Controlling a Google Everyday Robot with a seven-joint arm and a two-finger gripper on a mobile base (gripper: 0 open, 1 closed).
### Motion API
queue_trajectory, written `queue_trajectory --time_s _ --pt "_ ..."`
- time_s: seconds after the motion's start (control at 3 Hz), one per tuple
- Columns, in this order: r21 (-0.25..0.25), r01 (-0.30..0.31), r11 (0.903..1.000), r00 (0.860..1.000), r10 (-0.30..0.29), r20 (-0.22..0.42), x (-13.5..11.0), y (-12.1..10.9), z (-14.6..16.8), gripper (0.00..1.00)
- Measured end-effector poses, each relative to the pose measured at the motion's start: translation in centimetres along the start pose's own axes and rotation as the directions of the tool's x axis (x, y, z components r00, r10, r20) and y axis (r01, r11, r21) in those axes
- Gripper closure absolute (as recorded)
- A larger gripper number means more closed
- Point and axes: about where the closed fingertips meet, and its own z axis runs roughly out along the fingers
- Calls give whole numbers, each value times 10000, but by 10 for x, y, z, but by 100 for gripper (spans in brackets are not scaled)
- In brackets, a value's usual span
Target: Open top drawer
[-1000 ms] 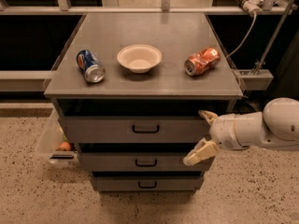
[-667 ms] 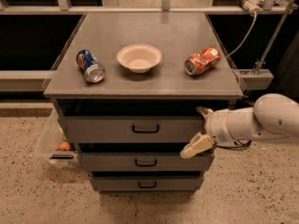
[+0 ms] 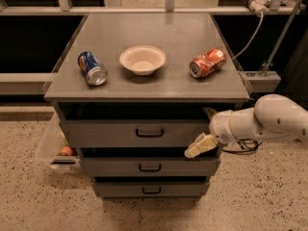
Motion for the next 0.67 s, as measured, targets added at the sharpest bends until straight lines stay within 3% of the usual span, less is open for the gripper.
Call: queue_trajectory --time_s 0.33,0.67 --pt "0 0 10000 10000 0 0 0 0 0 0" --pt "-691 41 9976 9969 -96 -783 5 10 -1 0"
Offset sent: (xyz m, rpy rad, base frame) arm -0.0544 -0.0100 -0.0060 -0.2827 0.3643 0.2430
